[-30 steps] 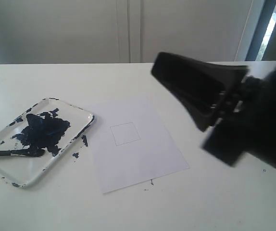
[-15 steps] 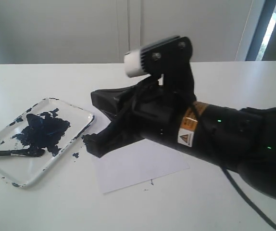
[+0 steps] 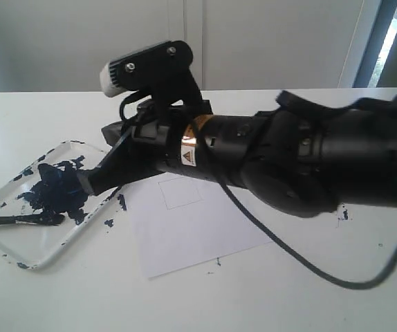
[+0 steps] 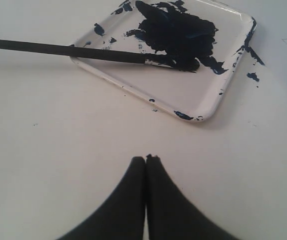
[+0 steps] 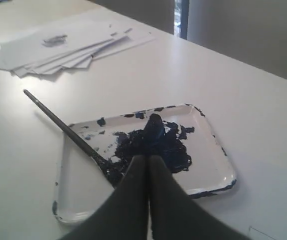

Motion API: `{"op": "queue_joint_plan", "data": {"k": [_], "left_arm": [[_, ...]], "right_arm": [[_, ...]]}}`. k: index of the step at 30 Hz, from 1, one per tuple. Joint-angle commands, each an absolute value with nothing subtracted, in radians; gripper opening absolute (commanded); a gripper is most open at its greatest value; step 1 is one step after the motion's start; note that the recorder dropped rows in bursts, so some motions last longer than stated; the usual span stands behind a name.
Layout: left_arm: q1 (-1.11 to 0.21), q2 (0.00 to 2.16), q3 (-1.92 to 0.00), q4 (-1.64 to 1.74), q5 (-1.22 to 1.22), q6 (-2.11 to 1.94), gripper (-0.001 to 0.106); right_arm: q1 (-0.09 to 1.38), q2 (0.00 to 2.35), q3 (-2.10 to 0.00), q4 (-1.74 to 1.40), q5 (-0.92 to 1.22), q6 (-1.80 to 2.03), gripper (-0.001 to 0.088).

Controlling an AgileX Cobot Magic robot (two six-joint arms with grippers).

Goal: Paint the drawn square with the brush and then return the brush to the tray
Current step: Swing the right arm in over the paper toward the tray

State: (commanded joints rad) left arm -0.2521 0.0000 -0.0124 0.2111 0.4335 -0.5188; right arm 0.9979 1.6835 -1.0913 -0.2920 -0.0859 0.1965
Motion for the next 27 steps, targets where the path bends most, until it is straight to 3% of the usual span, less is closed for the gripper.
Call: {"op": "queue_joint_plan", "data": {"k": [27], "left_arm": [[-0.252, 0.0, -0.012, 0.213, 0.433, -0.519, 0.005]], "right_arm": [[1.029, 2.313, -1.835, -0.292, 0.094, 0.082, 0.0]]}}
